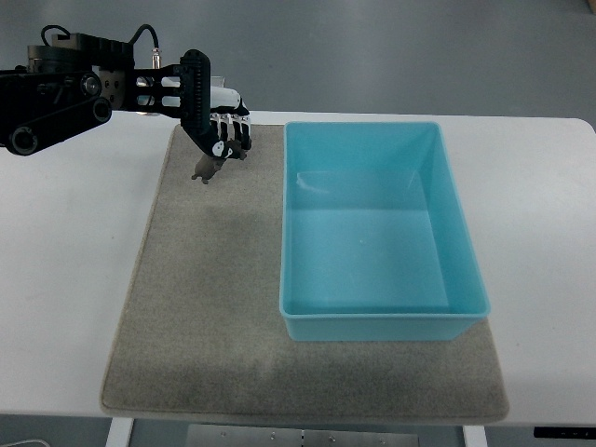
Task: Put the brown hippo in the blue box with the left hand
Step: 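Lift the hippo with the left hand and carry it toward the blue box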
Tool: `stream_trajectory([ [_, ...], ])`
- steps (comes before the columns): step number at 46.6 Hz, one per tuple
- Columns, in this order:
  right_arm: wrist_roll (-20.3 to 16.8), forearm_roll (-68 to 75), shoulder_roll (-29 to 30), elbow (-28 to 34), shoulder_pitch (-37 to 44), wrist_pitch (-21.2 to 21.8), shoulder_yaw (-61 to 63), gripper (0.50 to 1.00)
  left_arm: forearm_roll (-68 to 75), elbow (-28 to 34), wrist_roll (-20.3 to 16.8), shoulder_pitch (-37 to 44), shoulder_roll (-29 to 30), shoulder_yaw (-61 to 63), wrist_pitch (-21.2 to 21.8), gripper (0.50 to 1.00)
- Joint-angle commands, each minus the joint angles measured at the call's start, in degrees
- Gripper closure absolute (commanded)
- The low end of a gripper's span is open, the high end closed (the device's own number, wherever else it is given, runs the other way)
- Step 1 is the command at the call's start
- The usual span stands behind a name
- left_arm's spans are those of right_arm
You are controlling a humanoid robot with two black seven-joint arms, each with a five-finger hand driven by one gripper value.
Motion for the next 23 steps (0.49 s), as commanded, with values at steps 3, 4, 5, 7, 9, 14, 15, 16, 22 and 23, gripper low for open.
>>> stream_trajectory([
  [3, 0.0, 0.0, 0.0, 0.01, 0.0, 0.0, 0.0, 0.564, -0.13, 0.0, 0.0, -0.93, 0.09, -0.07, -0.15, 1.0],
  [4, 0.0, 0.0, 0.0, 0.01, 0.0, 0.0, 0.0, 0.564, -0.13, 0.0, 0.0, -1.19, 0.0, -0.07, -0.15, 1.0],
  [5, 0.0, 0.0, 0.0, 0.01, 0.0, 0.0, 0.0, 0.564, -0.13, 0.0, 0.0, -1.28, 0.0, -0.07, -0.15, 1.0],
  [7, 0.0, 0.0, 0.0, 0.01, 0.0, 0.0, 0.0, 0.564, -0.13, 0.0, 0.0, -1.72, 0.0, -0.07, -0.24, 1.0],
  [9, 0.0, 0.0, 0.0, 0.01, 0.0, 0.0, 0.0, 0.564, -0.22, 0.0, 0.0, -2.33, 0.0, -0.07, -0.33, 1.0],
  [14, 0.0, 0.0, 0.0, 0.01, 0.0, 0.0, 0.0, 0.564, -0.31, 0.0, 0.0, -3.47, 0.0, -0.16, -0.68, 1.0],
  [15, 0.0, 0.0, 0.0, 0.01, 0.0, 0.0, 0.0, 0.564, -0.31, 0.0, 0.0, -3.65, 0.0, -0.25, -0.68, 1.0],
  [16, 0.0, 0.0, 0.0, 0.01, 0.0, 0.0, 0.0, 0.564, -0.31, 0.0, 0.0, -3.83, 0.0, -0.42, -0.77, 1.0],
  [22, 0.0, 0.0, 0.0, 0.01, 0.0, 0.0, 0.0, 0.564, -0.22, -0.17, 0.0, -4.09, -0.18, -1.48, -0.68, 1.0],
  [23, 0.0, 0.0, 0.0, 0.01, 0.0, 0.0, 0.0, 0.564, -0.22, -0.43, 0.0, -4.09, -0.18, -1.74, -0.68, 1.0],
])
